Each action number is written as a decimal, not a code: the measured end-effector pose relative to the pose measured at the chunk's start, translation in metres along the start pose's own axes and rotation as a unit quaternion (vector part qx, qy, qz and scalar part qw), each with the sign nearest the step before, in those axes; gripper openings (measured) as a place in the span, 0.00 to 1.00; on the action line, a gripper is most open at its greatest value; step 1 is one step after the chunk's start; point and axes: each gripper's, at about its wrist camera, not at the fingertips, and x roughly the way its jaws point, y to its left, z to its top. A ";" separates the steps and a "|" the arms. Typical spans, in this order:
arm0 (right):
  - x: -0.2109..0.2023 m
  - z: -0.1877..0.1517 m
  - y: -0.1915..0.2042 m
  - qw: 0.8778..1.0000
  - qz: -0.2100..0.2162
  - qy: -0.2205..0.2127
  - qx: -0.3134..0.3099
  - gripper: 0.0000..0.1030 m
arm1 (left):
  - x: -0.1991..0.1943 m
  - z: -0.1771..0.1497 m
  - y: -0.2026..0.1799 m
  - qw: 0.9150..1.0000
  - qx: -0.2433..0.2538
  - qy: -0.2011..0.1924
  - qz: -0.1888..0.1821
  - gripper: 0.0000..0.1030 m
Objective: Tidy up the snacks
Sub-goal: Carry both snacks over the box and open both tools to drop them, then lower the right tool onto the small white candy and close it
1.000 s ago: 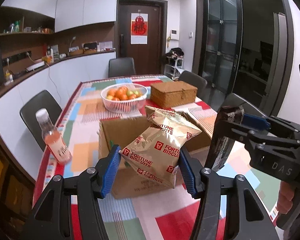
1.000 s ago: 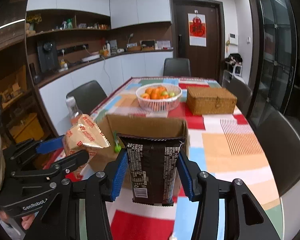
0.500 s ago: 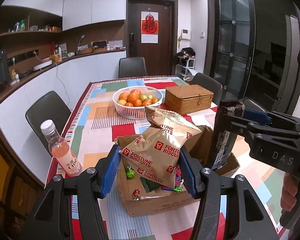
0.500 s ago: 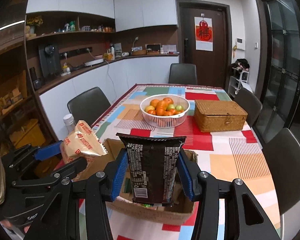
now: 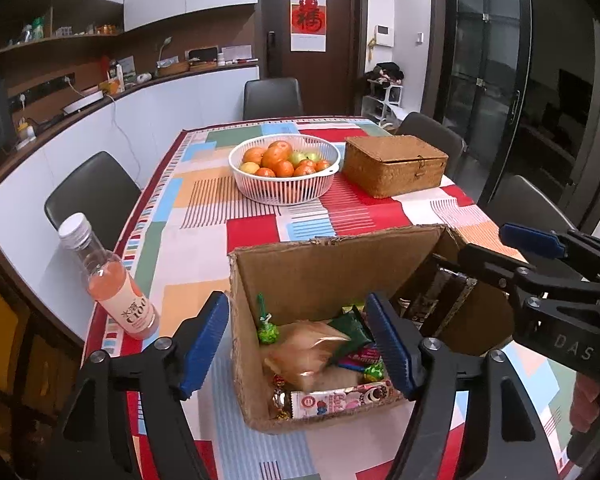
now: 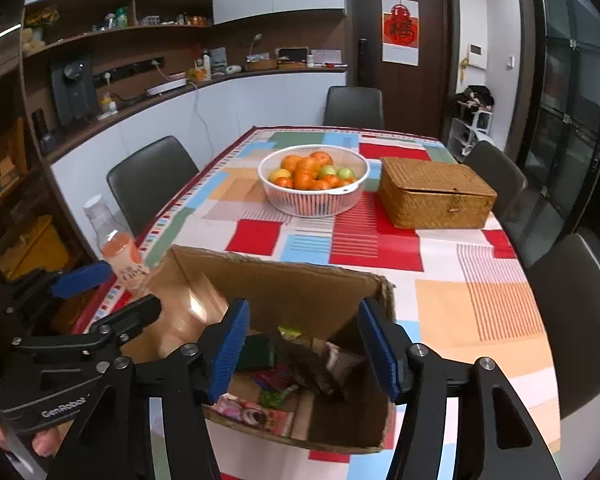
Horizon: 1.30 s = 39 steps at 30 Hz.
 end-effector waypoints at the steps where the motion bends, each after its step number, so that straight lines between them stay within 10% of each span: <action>1: -0.002 -0.001 0.000 1.000 -0.002 0.001 -0.001 0.56 | -0.003 -0.002 -0.001 1.000 0.001 -0.004 0.002 0.69; 19: -0.063 -0.073 -0.004 1.000 0.011 -0.014 -0.001 0.56 | -0.069 -0.056 -0.039 0.998 0.033 -0.045 0.000 0.76; 39: -0.061 -0.165 -0.024 0.996 -0.012 0.084 0.019 0.56 | -0.041 -0.138 -0.080 0.996 0.049 0.067 -0.046 0.76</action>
